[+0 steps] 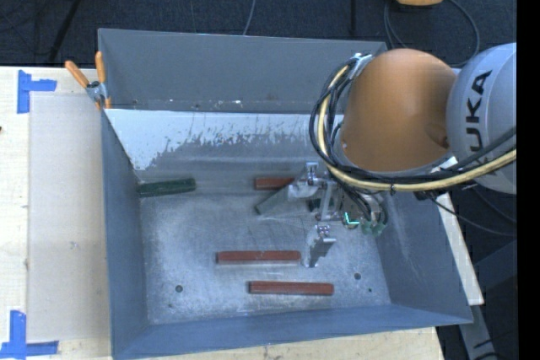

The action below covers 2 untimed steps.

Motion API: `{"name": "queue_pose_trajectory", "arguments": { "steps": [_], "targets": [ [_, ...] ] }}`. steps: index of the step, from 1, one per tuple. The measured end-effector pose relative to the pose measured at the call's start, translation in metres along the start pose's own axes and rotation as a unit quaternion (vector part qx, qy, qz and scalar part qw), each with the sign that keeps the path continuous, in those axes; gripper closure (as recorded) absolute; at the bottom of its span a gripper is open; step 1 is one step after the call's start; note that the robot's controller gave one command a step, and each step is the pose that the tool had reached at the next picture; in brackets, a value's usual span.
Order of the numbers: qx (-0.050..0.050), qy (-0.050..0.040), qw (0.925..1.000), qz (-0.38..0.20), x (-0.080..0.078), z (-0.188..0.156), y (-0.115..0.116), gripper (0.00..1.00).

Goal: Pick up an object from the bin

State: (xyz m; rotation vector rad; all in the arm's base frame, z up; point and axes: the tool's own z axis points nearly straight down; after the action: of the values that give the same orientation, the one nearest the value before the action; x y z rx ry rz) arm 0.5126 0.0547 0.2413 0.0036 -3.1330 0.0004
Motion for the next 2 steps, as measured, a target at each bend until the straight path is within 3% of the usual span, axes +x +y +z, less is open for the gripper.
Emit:
{"name": "queue_pose_trajectory", "arguments": {
  "steps": [1, 2],
  "targets": [
    [0.000, -0.0036, 1.0000, 0.001, -0.001, -0.003, 0.000, 0.00],
    [-0.001, -0.0075, 0.9996, 0.029, 0.005, 0.031, 0.008, 0.00]
  ]
}}
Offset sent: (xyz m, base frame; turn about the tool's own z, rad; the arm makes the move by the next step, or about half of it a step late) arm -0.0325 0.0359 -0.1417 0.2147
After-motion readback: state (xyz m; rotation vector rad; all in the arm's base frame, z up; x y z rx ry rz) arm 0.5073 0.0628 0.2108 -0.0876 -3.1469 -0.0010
